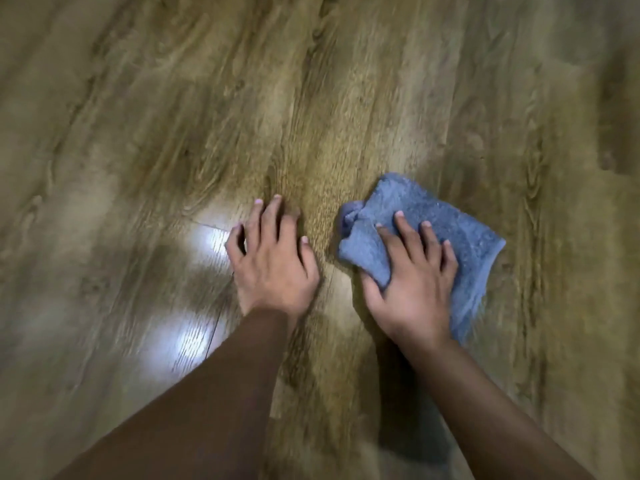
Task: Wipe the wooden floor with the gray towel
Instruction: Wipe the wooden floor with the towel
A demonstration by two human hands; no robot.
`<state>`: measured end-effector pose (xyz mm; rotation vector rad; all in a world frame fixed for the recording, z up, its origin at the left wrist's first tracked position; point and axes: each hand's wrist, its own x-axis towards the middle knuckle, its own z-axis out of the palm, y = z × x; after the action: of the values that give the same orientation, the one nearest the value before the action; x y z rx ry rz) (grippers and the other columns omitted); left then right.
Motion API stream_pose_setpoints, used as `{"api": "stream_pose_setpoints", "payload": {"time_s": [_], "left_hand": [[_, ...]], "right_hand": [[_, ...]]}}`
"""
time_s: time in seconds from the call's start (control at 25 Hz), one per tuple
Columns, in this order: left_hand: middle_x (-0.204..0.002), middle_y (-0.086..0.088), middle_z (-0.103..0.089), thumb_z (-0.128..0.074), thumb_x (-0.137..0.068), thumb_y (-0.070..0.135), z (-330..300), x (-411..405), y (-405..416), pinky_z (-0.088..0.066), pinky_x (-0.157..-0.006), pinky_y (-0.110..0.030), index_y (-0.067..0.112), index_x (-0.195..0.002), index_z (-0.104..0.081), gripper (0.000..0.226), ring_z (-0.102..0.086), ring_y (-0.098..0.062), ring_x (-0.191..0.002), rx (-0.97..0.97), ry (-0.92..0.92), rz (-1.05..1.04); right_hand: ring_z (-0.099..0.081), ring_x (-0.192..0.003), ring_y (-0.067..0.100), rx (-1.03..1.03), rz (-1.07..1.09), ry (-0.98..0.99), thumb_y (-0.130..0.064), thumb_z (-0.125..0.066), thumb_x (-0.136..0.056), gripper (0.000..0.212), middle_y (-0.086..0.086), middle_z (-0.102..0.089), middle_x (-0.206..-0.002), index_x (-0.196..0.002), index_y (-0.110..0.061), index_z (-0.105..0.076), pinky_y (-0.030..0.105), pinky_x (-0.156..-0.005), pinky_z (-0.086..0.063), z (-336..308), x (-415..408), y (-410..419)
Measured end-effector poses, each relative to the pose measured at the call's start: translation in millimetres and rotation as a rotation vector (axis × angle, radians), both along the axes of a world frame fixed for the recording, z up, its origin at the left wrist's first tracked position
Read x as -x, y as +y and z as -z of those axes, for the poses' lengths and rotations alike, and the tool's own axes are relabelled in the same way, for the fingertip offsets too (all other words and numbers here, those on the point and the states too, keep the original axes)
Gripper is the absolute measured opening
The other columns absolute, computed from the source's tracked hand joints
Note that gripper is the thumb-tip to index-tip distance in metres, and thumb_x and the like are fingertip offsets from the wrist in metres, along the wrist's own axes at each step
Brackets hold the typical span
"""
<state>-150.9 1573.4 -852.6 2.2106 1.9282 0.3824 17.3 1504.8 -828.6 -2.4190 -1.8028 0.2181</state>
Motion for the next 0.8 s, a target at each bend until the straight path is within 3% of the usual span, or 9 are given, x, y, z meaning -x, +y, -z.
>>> {"api": "stream_pose_setpoints", "payload": {"time_s": [0.24, 0.36, 0.6, 0.8], "left_hand": [[-0.157, 0.000, -0.044, -0.045, -0.092, 0.038, 2, 0, 2, -0.024, -0.115, -0.051, 0.024, -0.135, -0.057, 0.047, -0.029, -0.021, -0.151, 0.014, 0.047, -0.003], [-0.158, 0.001, -0.043, -0.042, -0.092, 0.040, 0, -1, 2, -0.024, -0.115, -0.051, 0.025, -0.136, -0.057, 0.049, -0.028, -0.021, -0.151, 0.034, 0.067, -0.006], [-0.157, 0.000, -0.043, -0.045, -0.090, 0.038, 4, -1, 1, -0.024, -0.112, -0.051, 0.023, -0.134, -0.056, 0.048, -0.032, -0.024, -0.148, -0.021, 0.051, -0.004], [-0.153, -0.004, -0.047, -0.047, -0.086, 0.037, 10, 2, 1, -0.028, -0.109, -0.052, 0.021, -0.129, -0.055, 0.047, -0.036, -0.028, -0.145, -0.078, 0.023, 0.031]], "right_hand": [[-0.025, -0.146, 0.038, -0.037, 0.066, -0.009, -0.055, -0.050, -0.084, 0.068, 0.001, -0.034, -0.160, -0.145, -0.027, -0.043, 0.062, -0.117, -0.015, 5, -8, 150], [-0.021, -0.148, 0.037, -0.008, 0.055, -0.004, -0.057, -0.048, -0.087, 0.066, -0.002, -0.029, -0.162, -0.147, -0.029, -0.040, 0.059, -0.119, -0.010, 4, -14, 185], [-0.019, -0.150, 0.031, -0.034, -0.070, 0.071, -0.049, -0.060, -0.086, 0.065, -0.007, -0.031, -0.161, -0.146, -0.027, -0.045, 0.051, -0.121, -0.009, -5, 9, 123], [-0.021, -0.150, 0.033, -0.035, -0.067, 0.085, -0.046, -0.056, -0.083, 0.066, -0.004, -0.034, -0.160, -0.144, -0.024, -0.047, 0.053, -0.121, -0.013, -7, 26, 20]]}}
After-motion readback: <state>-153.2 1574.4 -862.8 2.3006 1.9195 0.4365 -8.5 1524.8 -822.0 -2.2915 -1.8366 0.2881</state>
